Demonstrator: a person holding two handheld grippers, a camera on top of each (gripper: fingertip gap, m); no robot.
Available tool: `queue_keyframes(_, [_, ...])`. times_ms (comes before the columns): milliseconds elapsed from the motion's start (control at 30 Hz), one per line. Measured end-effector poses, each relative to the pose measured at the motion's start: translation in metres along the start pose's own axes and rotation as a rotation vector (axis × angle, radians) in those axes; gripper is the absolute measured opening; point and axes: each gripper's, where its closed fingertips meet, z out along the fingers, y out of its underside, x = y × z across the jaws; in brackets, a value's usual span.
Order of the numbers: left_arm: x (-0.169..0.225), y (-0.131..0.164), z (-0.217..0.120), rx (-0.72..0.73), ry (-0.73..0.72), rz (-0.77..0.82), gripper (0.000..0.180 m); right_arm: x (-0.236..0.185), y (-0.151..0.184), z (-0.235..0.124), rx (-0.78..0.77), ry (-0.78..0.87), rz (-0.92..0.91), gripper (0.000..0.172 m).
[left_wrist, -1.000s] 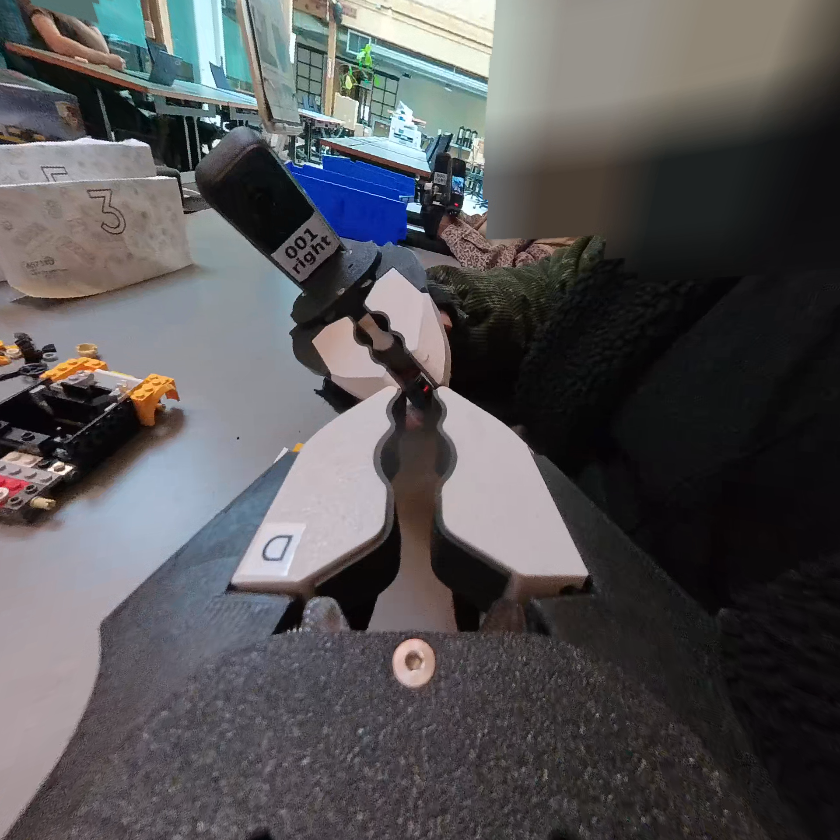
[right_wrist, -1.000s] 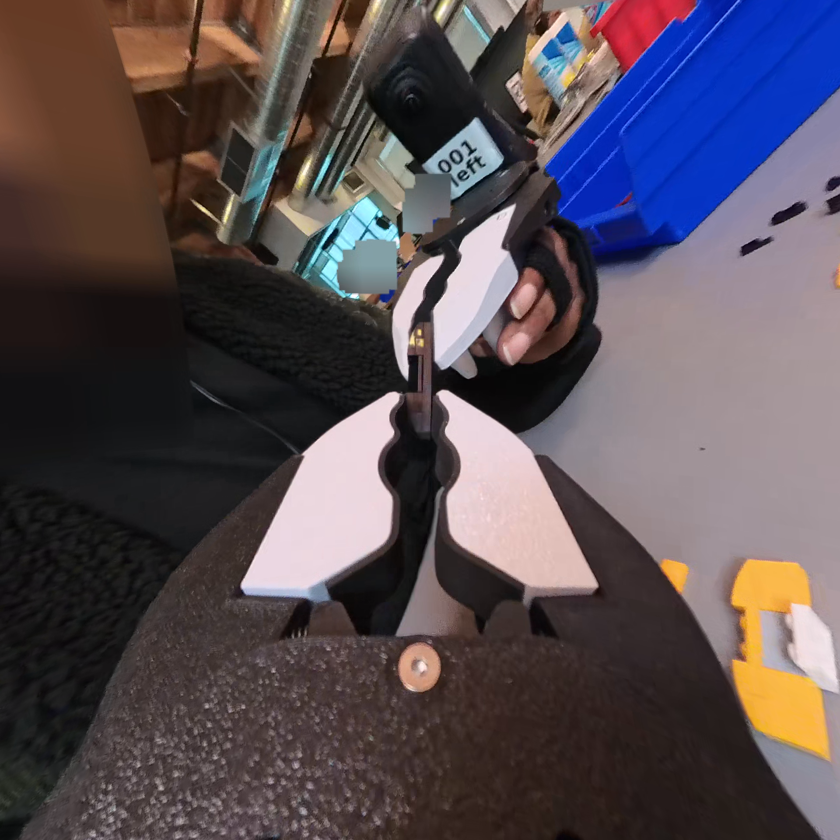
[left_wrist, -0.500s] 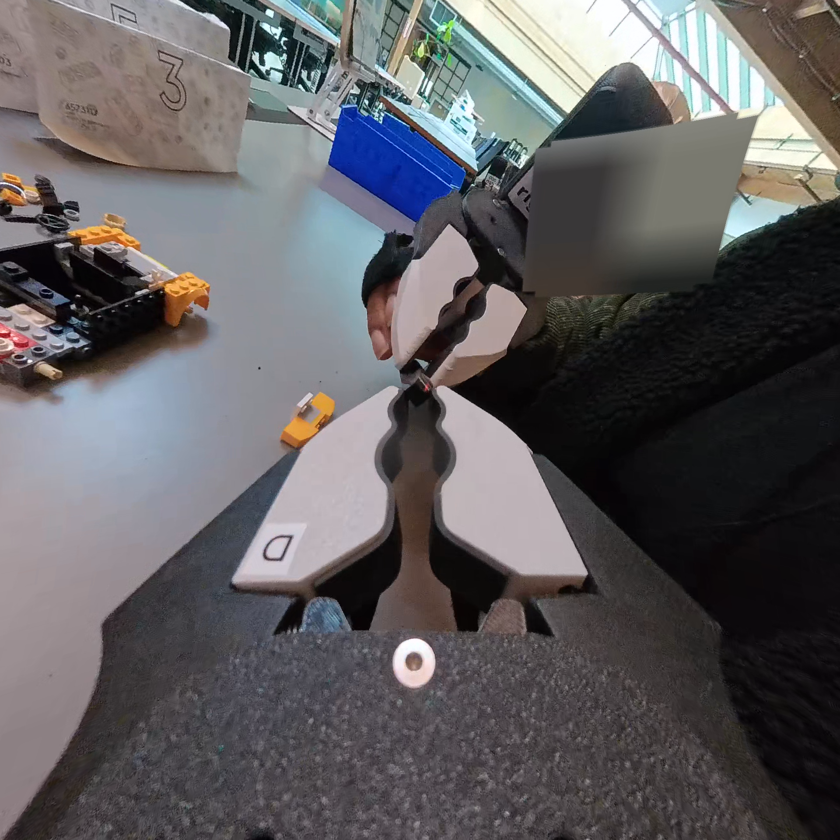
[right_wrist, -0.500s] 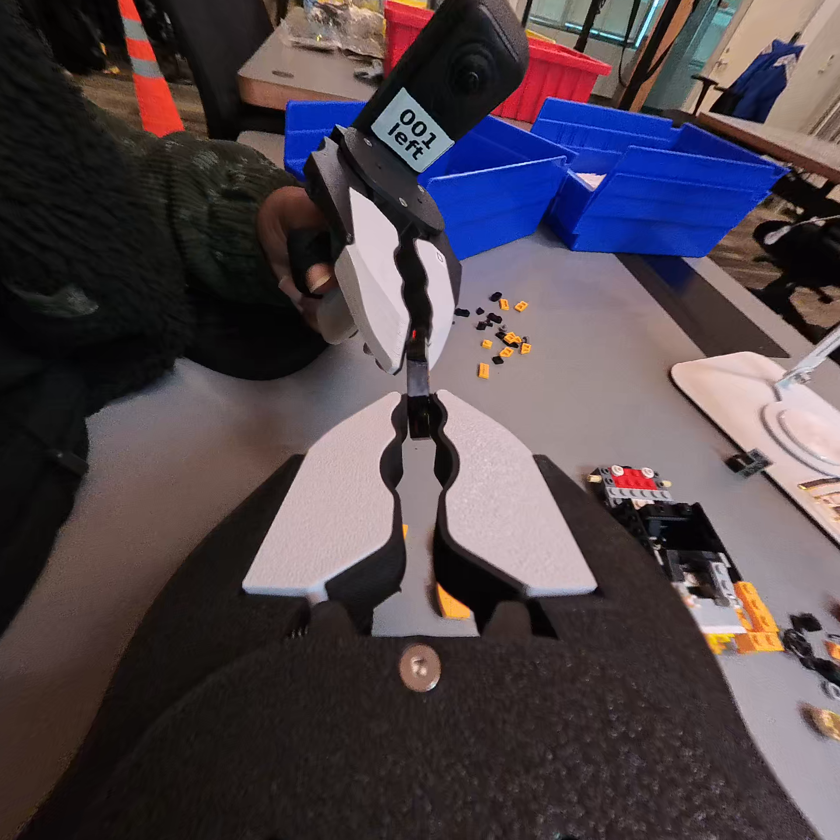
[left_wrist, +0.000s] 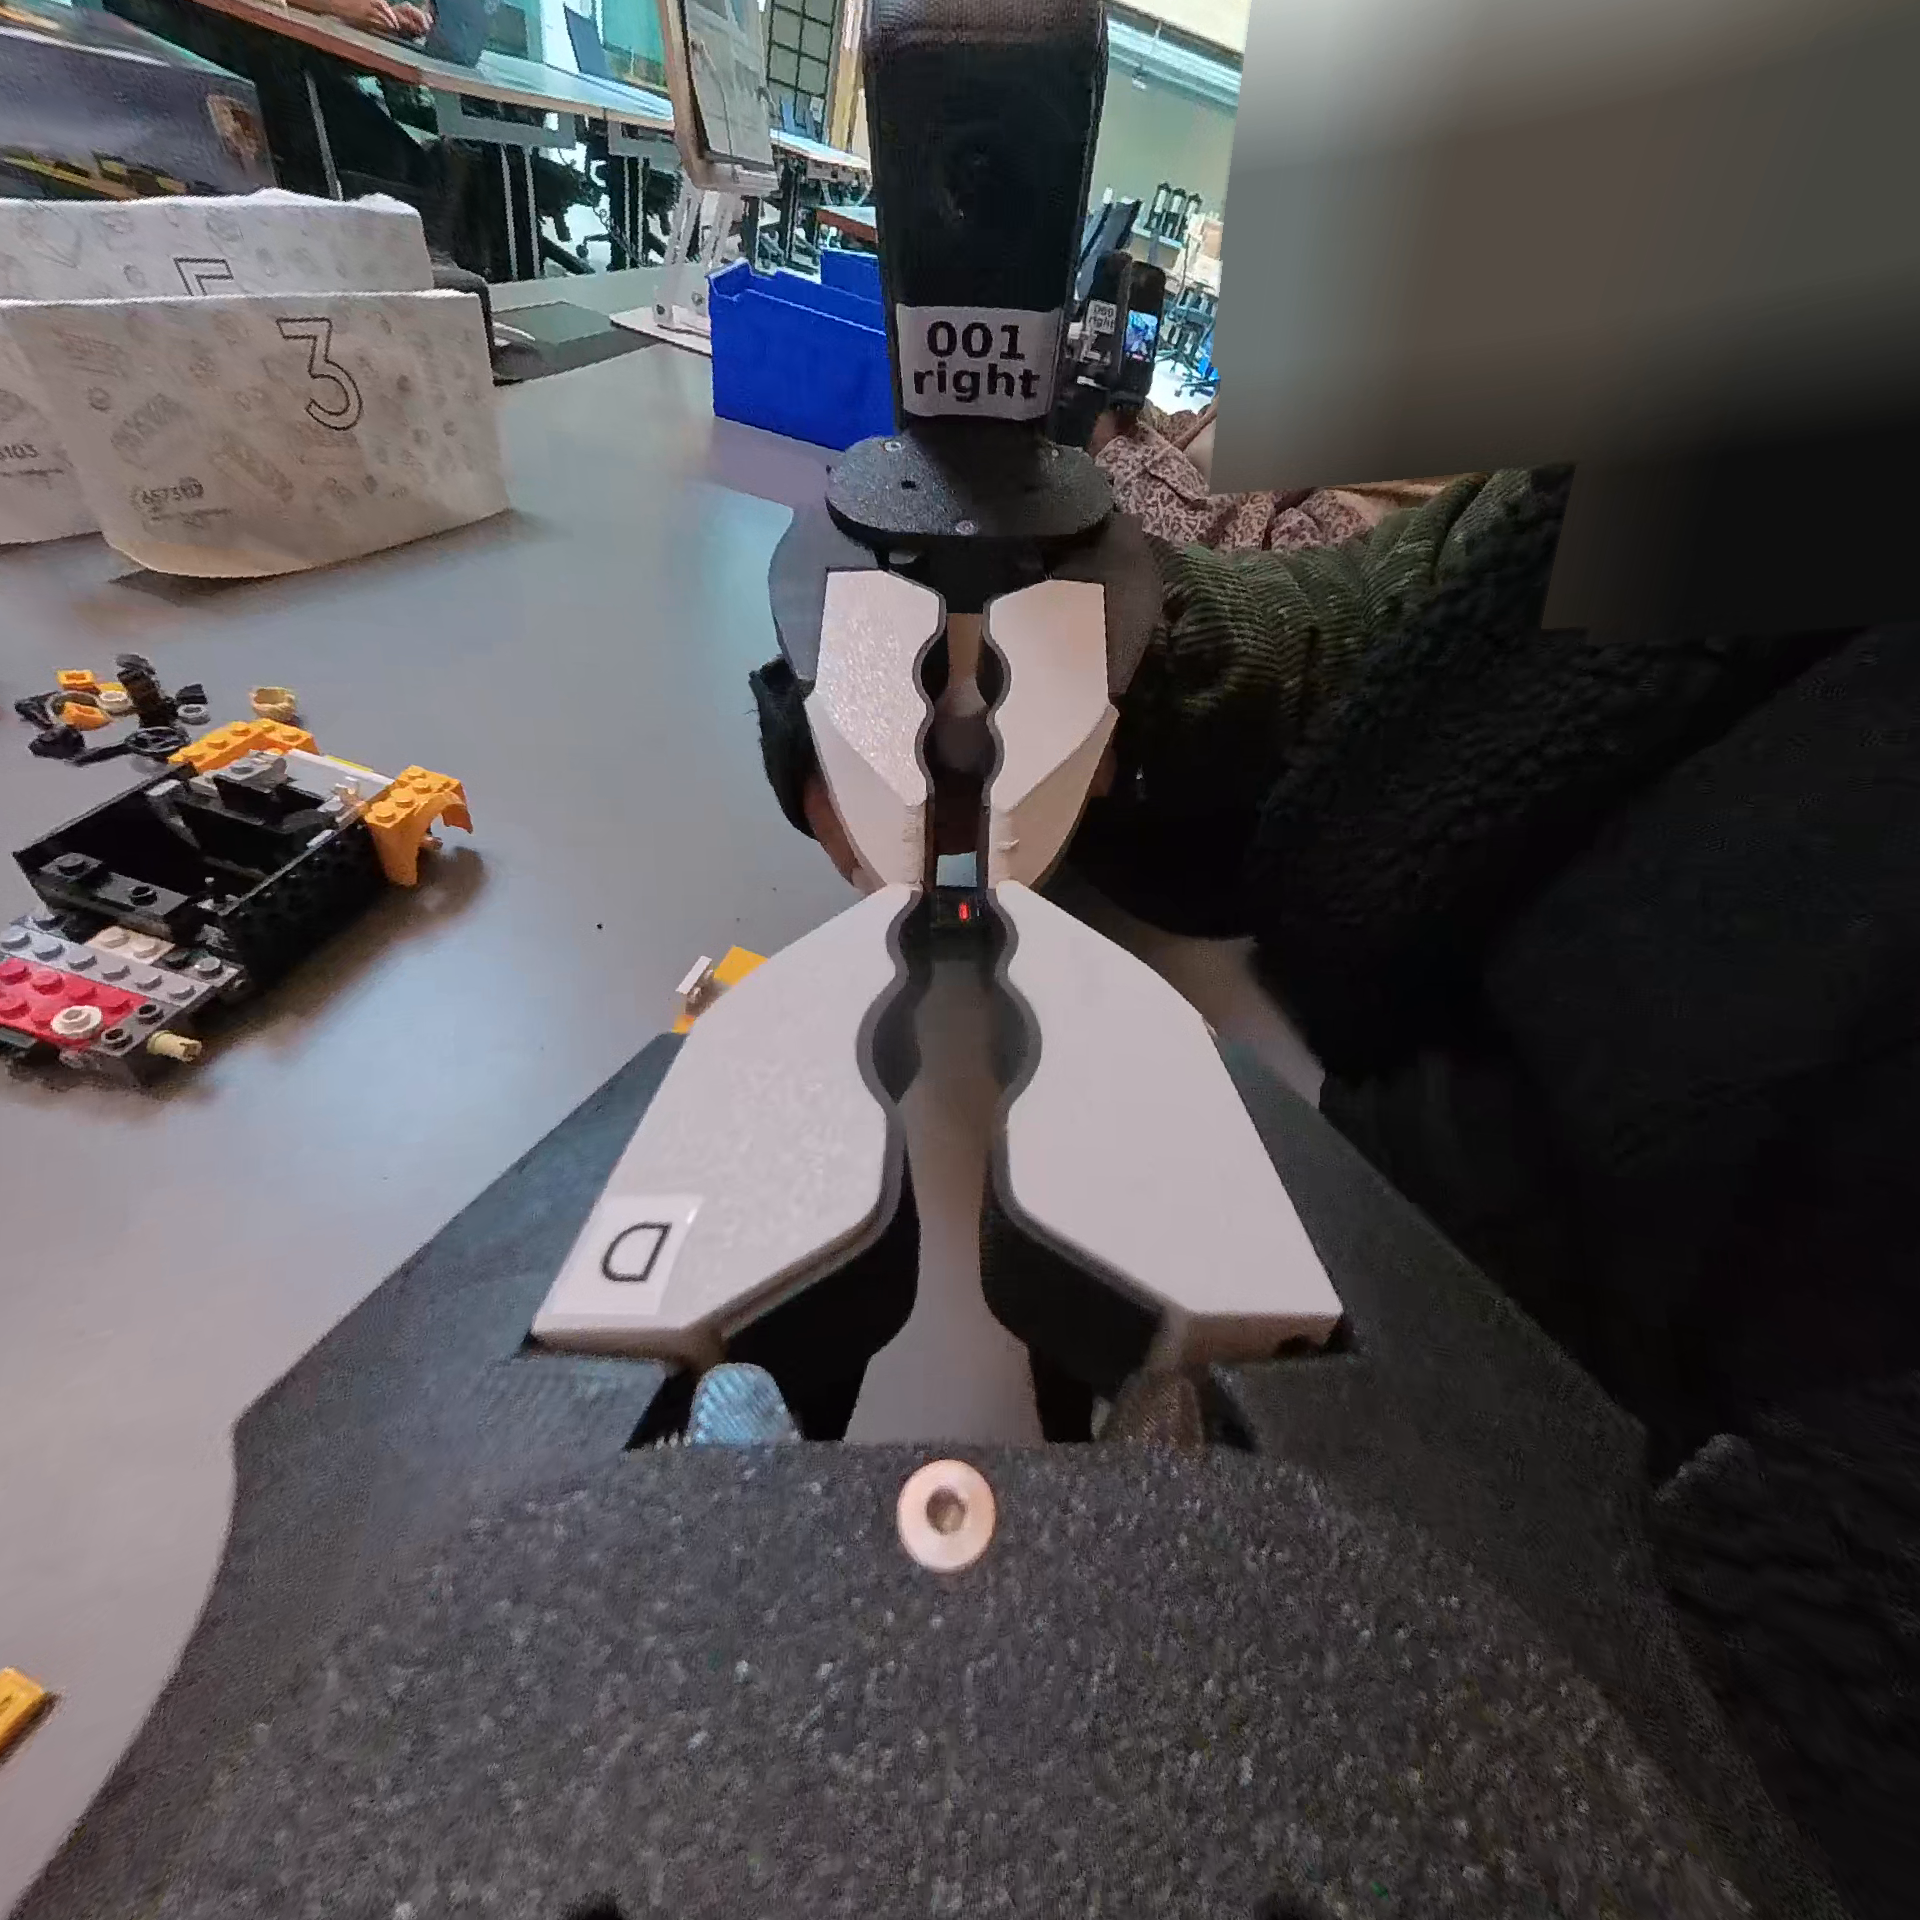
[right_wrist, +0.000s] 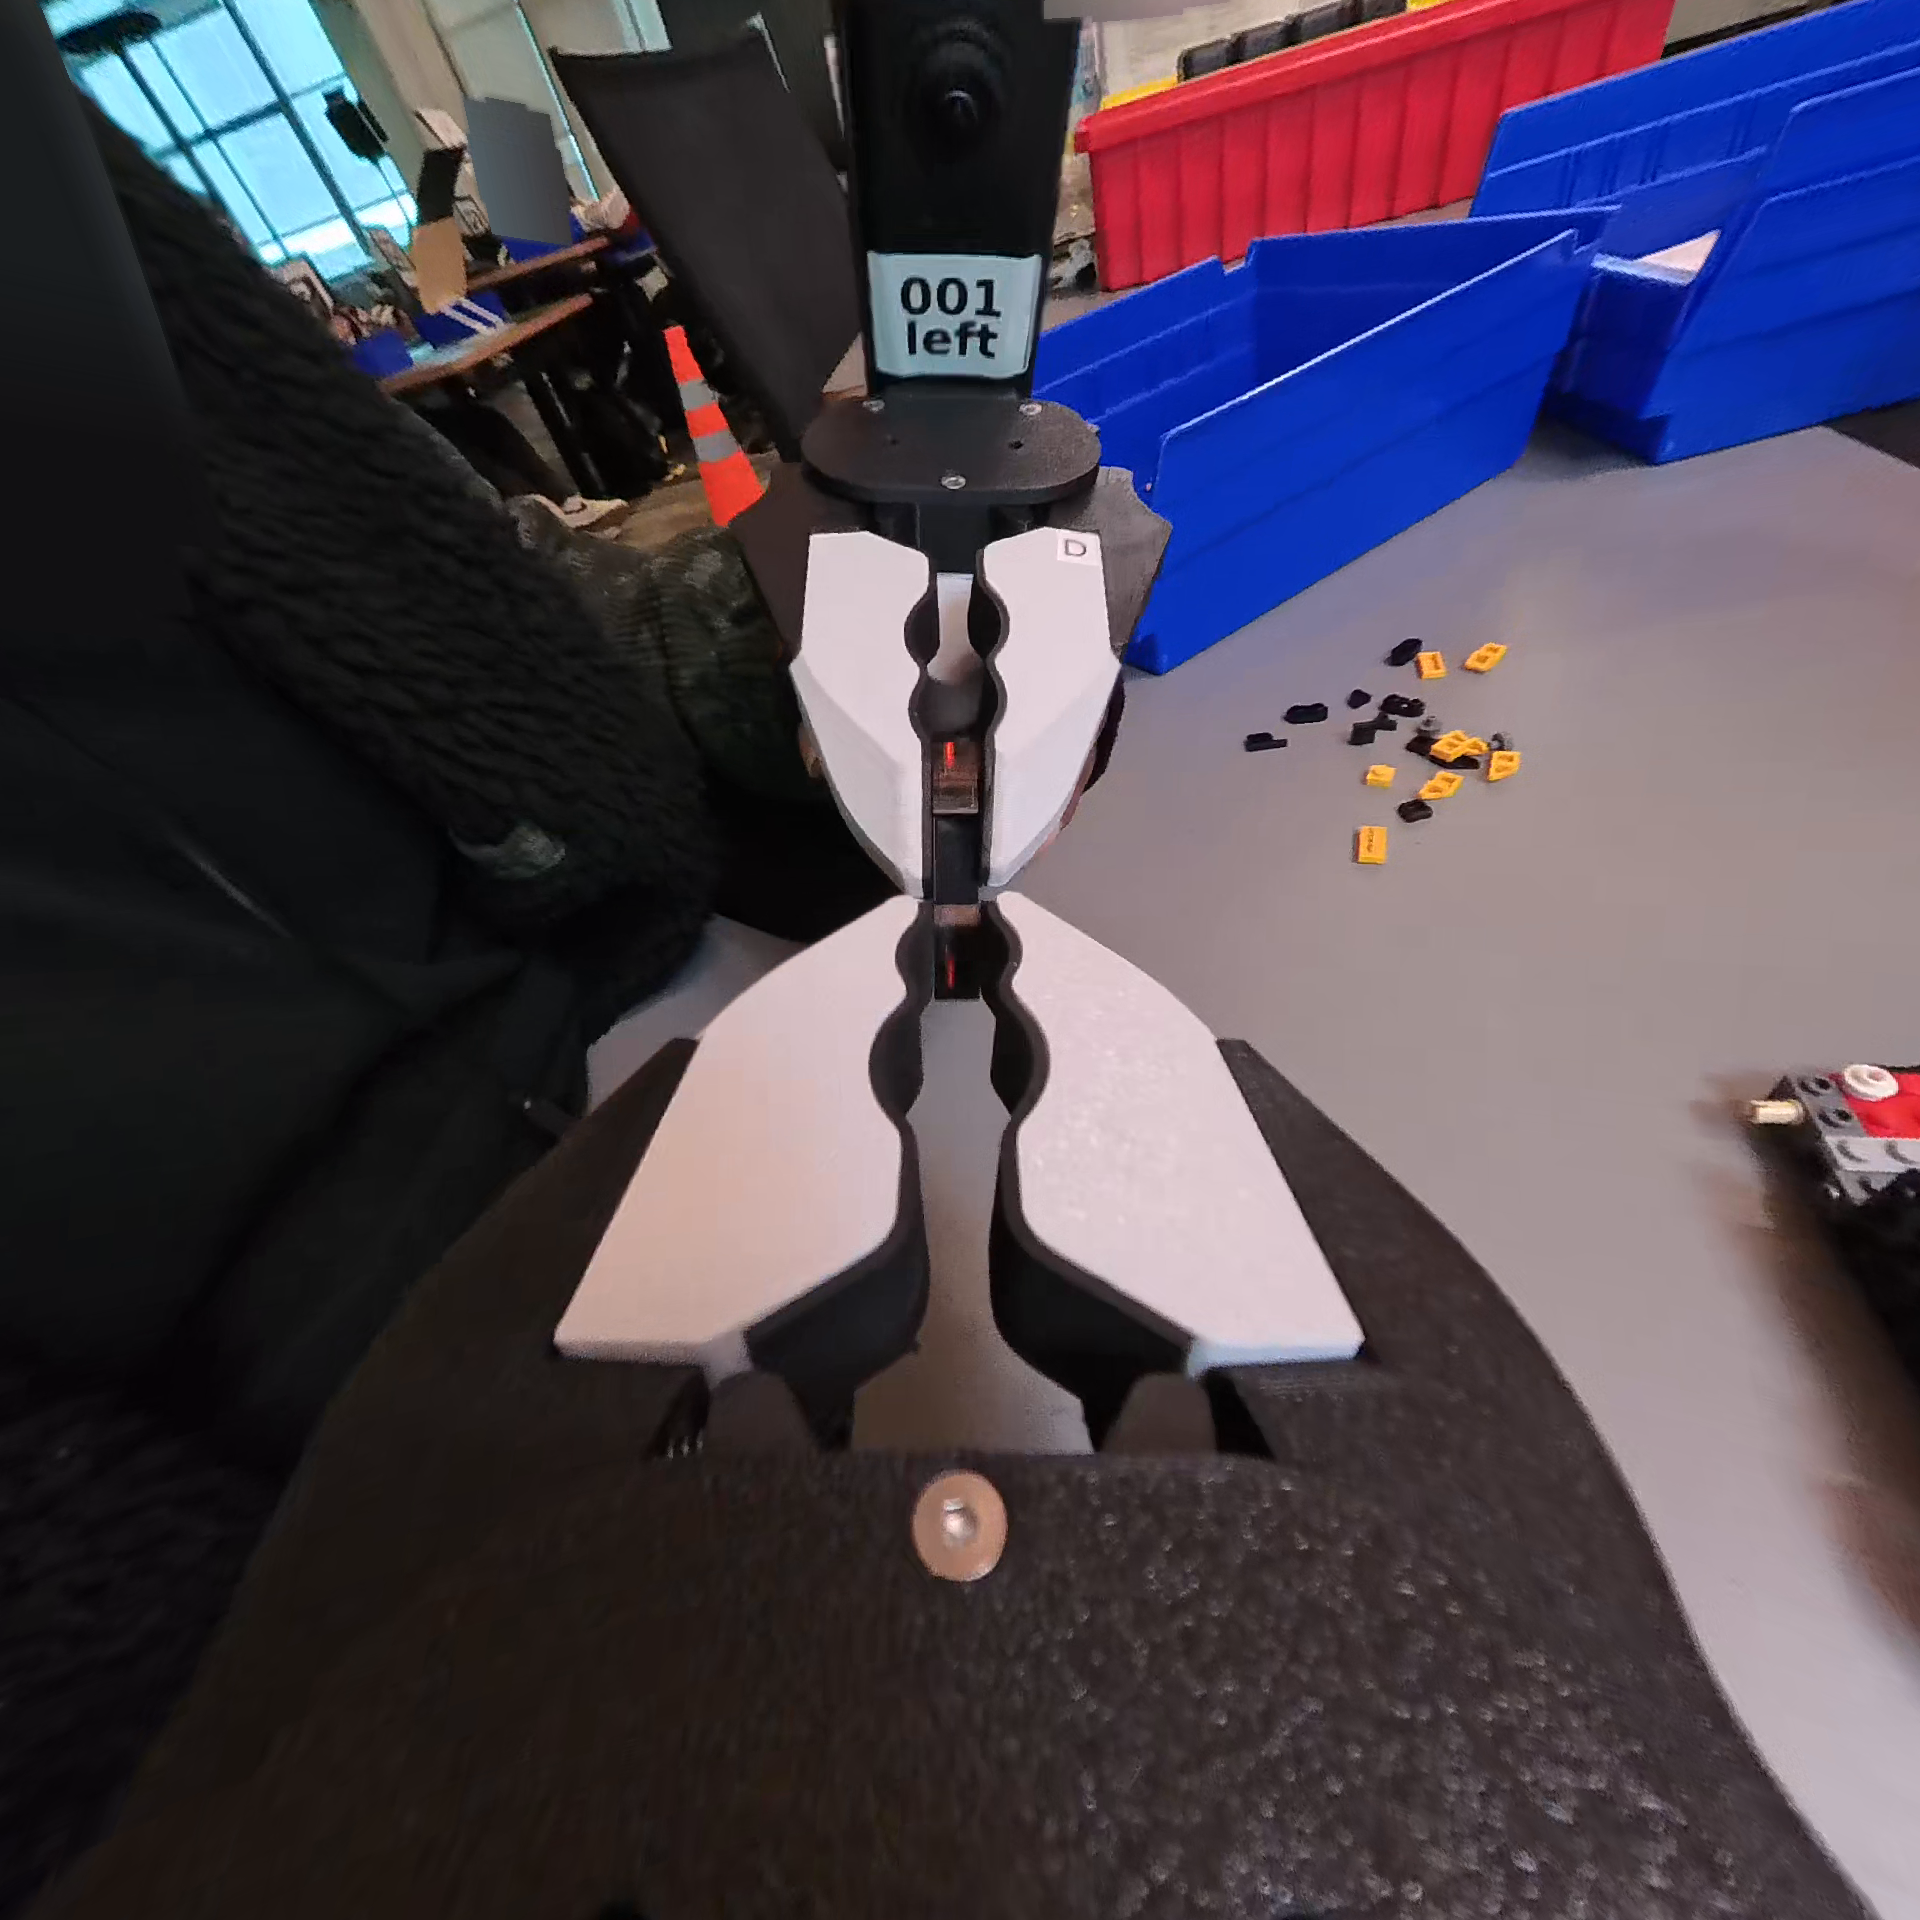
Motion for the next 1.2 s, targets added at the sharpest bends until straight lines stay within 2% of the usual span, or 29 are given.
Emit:
queue_keyframes(167, [0.012, -0.001, -0.001, -0.021, 0.037, 0.085, 0.009, -0.012, -0.002, 0.0, 0.002, -0.071, -0.009, 0.008])
queue_keyframes(267, [0.018, -0.008, -0.002, 0.004, 0.035, 0.14, 0.009, -0.019, -0.01, -0.003, 0.074, -0.158, 0.052, 0.008])
queue_keyframes(467, [0.021, -0.023, -0.005, 0.08, 0.028, 0.16, 0.009, -0.022, -0.027, -0.007, 0.199, -0.209, 0.099, 0.008])
queue_keyframes(533, [0.025, -0.029, -0.007, 0.105, 0.02, 0.197, 0.009, -0.025, -0.034, -0.009, 0.259, -0.251, 0.154, 0.007])
queue_keyframes(567, [0.028, -0.031, -0.01, 0.116, 0.03, 0.218, 0.009, -0.024, -0.045, -0.017, 0.342, -0.279, 0.198, 0.008])
queue_keyframes(633, [0.024, -0.036, -0.023, 0.171, 0.002, 0.222, 0.009, -0.004, -0.066, -0.05, 0.517, -0.273, 0.285, 0.007])
queue_keyframes(733, [0.012, -0.039, -0.027, 0.185, -0.04, 0.179, 0.009, 0.006, -0.05, -0.044, 0.399, -0.136, 0.203, 0.007])
queue_keyframes(867, [0.005, -0.032, -0.022, 0.156, -0.041, 0.118, 0.009, 0.02, -0.005, -0.014, 0.038, 0.078, -0.026, 0.008])
queue_keyframes(900, [0.003, -0.03, -0.021, 0.15, -0.042, 0.107, 0.009, 0.021, 0.003, -0.01, -0.007, 0.112, -0.072, 0.008])
queue_keyframes(1200, [-0.003, -0.004, -0.005, 0.005, -0.058, 0.087, 0.009, 0.008, 0.015, 0.004, -0.098, 0.127, -0.193, 0.014])
